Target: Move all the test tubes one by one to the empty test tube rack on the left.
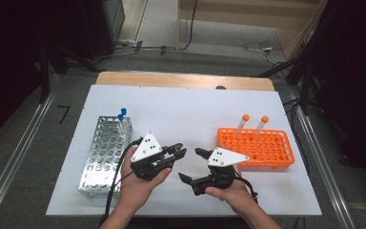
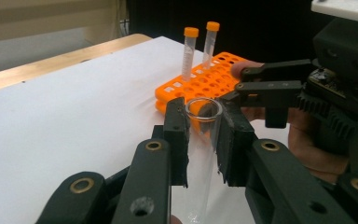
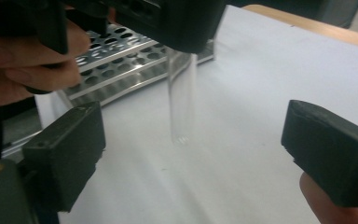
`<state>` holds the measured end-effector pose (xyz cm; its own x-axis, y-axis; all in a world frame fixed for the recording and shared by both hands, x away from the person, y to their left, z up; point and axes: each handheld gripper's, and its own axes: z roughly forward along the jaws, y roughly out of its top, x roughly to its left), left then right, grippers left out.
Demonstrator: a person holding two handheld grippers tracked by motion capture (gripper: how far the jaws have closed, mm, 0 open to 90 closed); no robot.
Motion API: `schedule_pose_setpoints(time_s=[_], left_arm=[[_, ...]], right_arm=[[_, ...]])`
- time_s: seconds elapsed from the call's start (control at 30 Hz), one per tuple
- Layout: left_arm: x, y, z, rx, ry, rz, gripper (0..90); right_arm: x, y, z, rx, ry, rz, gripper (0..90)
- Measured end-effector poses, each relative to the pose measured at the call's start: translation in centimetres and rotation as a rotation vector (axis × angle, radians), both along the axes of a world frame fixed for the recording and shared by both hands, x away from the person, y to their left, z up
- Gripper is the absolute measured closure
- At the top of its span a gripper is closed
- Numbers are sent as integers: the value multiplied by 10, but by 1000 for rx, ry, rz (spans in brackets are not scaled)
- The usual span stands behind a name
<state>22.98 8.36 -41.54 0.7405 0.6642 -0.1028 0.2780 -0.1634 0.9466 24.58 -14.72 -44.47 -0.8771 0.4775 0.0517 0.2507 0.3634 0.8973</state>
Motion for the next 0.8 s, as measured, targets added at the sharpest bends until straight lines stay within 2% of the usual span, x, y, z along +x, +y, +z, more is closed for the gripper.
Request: schedule_pose_setpoints(time_s=[0.23, 0.57, 0.8], left_arm=[[2, 15, 4, -11, -8, 39, 758], [5, 41, 7, -14, -17, 116, 757], [7, 65, 12, -23, -27, 182, 758]], right_arm=[[7, -9, 0, 1, 25, -21, 8], [15, -29, 0, 7, 17, -77, 8], [21, -41, 1, 17, 14, -107, 8]])
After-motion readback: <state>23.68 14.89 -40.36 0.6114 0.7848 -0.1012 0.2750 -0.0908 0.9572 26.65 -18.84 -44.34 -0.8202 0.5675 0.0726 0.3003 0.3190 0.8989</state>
